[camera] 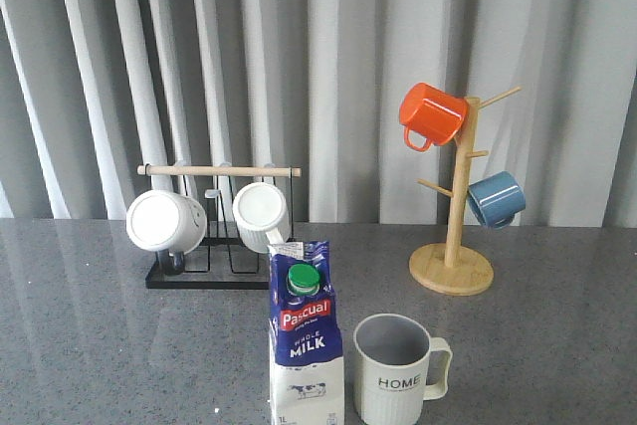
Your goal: Place milk next to cup
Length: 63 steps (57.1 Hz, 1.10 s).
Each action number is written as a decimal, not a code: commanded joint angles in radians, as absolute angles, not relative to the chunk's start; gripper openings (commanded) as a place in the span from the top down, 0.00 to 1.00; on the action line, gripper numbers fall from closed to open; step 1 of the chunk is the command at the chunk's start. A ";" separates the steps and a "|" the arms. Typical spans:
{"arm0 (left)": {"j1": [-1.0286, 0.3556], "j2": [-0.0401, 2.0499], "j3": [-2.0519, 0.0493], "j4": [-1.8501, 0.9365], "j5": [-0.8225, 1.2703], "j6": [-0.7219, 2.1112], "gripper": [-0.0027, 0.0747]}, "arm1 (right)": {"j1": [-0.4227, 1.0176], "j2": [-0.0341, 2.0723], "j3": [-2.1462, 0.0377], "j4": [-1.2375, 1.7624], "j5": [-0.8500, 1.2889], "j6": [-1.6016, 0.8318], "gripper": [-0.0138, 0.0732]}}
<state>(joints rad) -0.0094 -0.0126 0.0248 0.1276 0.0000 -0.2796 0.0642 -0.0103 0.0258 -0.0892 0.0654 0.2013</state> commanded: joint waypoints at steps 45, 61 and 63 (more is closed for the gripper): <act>-0.010 -0.022 0.009 0.119 -0.067 -0.283 0.97 | 0.065 -0.023 0.037 -0.081 -0.011 0.194 0.85; -0.010 -0.022 0.009 0.119 -0.067 -0.283 0.97 | 0.065 -0.023 0.037 -0.086 0.038 0.190 0.85; -0.010 -0.022 0.009 0.119 -0.067 -0.283 0.97 | 0.065 -0.023 0.037 -0.092 0.033 0.182 0.85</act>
